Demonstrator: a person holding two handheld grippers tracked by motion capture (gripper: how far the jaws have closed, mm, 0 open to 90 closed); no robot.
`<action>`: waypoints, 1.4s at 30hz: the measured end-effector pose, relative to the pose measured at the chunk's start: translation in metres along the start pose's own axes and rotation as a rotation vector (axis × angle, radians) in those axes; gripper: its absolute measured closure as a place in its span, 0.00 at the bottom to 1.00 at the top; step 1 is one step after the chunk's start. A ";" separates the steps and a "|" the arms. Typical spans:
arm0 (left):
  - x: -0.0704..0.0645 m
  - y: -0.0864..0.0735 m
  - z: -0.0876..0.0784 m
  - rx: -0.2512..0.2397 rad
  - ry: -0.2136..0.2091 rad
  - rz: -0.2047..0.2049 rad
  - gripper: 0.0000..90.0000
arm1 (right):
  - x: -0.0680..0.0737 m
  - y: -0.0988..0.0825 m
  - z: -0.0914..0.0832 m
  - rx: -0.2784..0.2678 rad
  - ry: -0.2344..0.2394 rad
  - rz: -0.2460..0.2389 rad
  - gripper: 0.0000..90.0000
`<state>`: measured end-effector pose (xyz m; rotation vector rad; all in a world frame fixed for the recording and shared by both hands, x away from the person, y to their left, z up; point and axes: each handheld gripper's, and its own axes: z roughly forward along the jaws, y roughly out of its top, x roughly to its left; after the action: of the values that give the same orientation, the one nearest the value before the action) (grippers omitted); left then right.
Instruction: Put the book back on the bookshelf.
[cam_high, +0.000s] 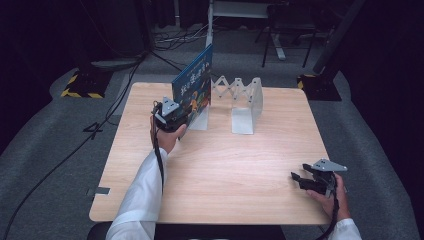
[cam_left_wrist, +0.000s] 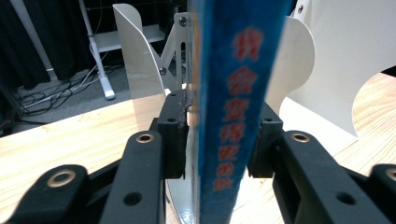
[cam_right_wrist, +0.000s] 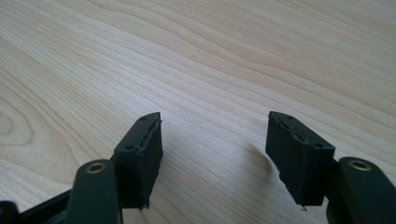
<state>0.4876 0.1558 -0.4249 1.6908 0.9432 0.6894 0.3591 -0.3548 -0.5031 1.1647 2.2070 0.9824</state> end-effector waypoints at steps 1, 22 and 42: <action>0.000 0.000 -0.001 -0.001 -0.003 -0.004 0.70 | 0.000 0.000 0.000 0.000 0.000 0.000 0.41; 0.018 0.008 -0.022 0.053 -0.016 -0.022 0.27 | 0.000 0.000 0.000 0.003 0.011 0.002 0.40; 0.015 0.017 -0.041 0.165 -0.038 0.110 0.21 | -0.003 0.000 0.001 0.012 0.030 0.019 0.35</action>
<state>0.4666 0.1869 -0.3958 1.9064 0.9057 0.6639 0.3613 -0.3566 -0.5035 1.1862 2.2319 1.0020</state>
